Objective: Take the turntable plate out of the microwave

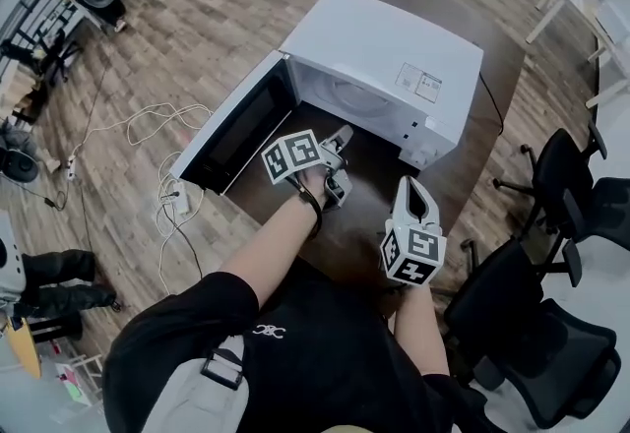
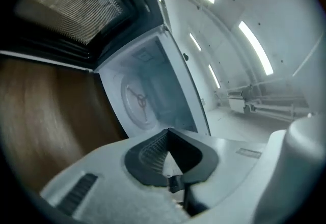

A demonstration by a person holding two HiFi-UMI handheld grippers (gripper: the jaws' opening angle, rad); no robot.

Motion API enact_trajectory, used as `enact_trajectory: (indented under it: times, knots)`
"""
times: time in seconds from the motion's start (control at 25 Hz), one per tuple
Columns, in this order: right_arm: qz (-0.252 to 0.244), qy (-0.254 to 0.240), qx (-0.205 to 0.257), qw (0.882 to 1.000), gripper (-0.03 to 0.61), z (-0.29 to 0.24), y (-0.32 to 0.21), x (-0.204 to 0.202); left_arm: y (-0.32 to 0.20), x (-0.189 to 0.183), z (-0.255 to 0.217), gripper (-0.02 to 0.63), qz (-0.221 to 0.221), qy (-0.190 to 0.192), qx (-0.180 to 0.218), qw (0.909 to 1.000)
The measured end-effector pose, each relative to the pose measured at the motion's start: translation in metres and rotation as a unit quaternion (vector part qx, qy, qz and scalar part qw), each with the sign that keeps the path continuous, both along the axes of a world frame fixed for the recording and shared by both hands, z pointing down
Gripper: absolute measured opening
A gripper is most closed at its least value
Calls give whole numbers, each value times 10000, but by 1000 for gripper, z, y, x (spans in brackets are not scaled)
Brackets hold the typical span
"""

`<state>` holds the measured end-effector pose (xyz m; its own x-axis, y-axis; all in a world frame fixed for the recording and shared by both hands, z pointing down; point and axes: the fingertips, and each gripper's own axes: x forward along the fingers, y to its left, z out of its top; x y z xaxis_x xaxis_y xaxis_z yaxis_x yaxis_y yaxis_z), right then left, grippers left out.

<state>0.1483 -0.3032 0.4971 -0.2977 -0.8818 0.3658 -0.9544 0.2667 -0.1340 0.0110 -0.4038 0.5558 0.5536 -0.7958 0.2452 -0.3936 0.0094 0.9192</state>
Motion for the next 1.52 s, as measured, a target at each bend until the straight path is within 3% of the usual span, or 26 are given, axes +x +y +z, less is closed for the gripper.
enact_trajectory:
  times: [0.16, 0.28, 0.48, 0.84, 1.04, 1.24, 1.52]
  knots:
    - [124, 86, -135, 9998, 9, 4, -6, -3, -20, -8, 14, 11, -97, 811, -188, 9965]
    - [171, 179, -253, 9994, 9, 8, -10, -7, -33, -11, 22, 11, -14, 1003, -142, 9949]
    - [334, 279, -359, 9984, 9, 13, -17, -15, -57, -17, 34, 11, 124, 989, -192, 9948]
    - [482, 393, -439, 9971, 9, 14, -27, -26, -81, -23, 81, 12, 175, 1024, -1012, 9894]
    - [675, 342, -497, 9959, 9, 17, -33, -18, -91, -28, 96, 12, 122, 505, -1198, 9914]
    - [751, 283, -523, 9954, 9, 21, -38, -16, -98, -34, 105, 12, -125, 595, -1494, 9869]
    - [765, 178, -592, 9951, 9, 28, -36, -15, -103, -36, 94, 32, -147, 650, -1339, 9887]
